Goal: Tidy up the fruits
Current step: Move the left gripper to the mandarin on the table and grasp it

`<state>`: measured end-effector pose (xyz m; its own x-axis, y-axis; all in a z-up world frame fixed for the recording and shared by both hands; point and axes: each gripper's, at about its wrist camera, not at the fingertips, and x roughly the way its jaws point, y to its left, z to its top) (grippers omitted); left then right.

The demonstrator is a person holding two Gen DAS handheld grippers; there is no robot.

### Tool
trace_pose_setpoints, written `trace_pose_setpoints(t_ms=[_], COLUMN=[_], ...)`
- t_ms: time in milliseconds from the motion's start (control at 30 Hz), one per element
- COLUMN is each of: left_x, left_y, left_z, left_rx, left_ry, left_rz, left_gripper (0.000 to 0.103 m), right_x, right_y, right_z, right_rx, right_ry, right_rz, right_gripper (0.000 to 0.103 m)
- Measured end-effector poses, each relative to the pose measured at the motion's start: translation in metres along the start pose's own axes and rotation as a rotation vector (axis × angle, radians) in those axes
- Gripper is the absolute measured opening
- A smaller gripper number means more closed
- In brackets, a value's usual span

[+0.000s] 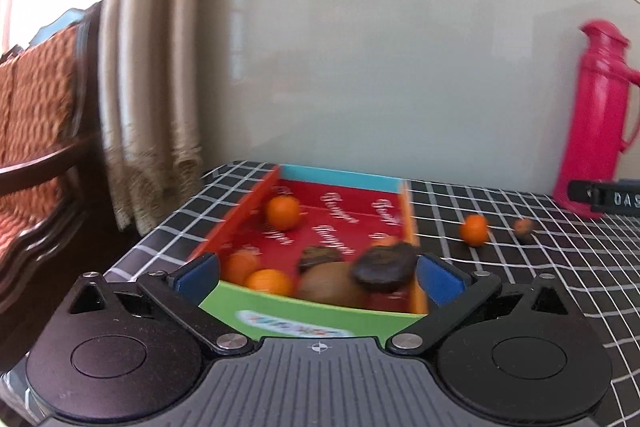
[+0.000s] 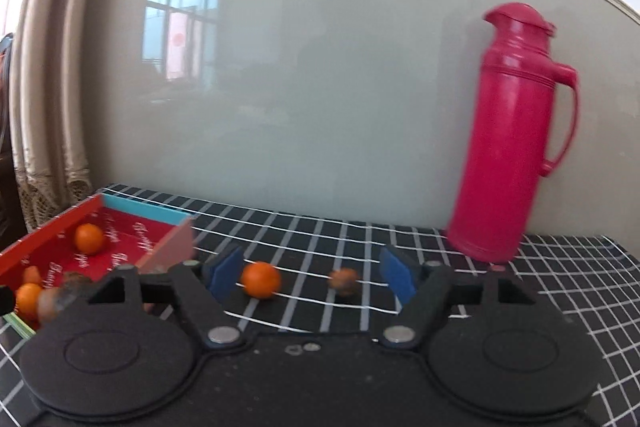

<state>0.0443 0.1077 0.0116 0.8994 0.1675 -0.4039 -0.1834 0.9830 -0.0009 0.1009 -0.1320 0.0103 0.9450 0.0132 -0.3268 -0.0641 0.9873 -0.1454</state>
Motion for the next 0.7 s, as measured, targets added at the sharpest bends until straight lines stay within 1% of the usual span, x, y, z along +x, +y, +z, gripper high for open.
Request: trace_pose_setpoints(t_ms=[100,300,467,700], left_x=[-0.002,-0.002,0.001,0.013], left_y=[-0.018,-0.046,-0.066,-0.097], left_z=[0.000,-0.001,0.001,0.015], left_rx=[0.026,0.052,0.073,0.082], left_ry=[-0.006,-0.002,-0.005,-0.017], left_rz=[-0.023,-0.067,-0.098,-0.146], left_gripper=[0.103,0.103,0.103,0.103], right_x=[-0.004,-0.009,-0.013,-0.012], right_y=[-0.013,-0.020,-0.035,-0.061], right_z=[-0.002,-0.004,-0.005,-0.011], right_rx=[0.008,-0.011,0.003,0.035], right_ry=[0.005,0.002,-0.002,0.002], right_rz=[-0.007,-0.011,-0.042,-0.093], right_gripper=[0.079,0.079,0.079,0.079])
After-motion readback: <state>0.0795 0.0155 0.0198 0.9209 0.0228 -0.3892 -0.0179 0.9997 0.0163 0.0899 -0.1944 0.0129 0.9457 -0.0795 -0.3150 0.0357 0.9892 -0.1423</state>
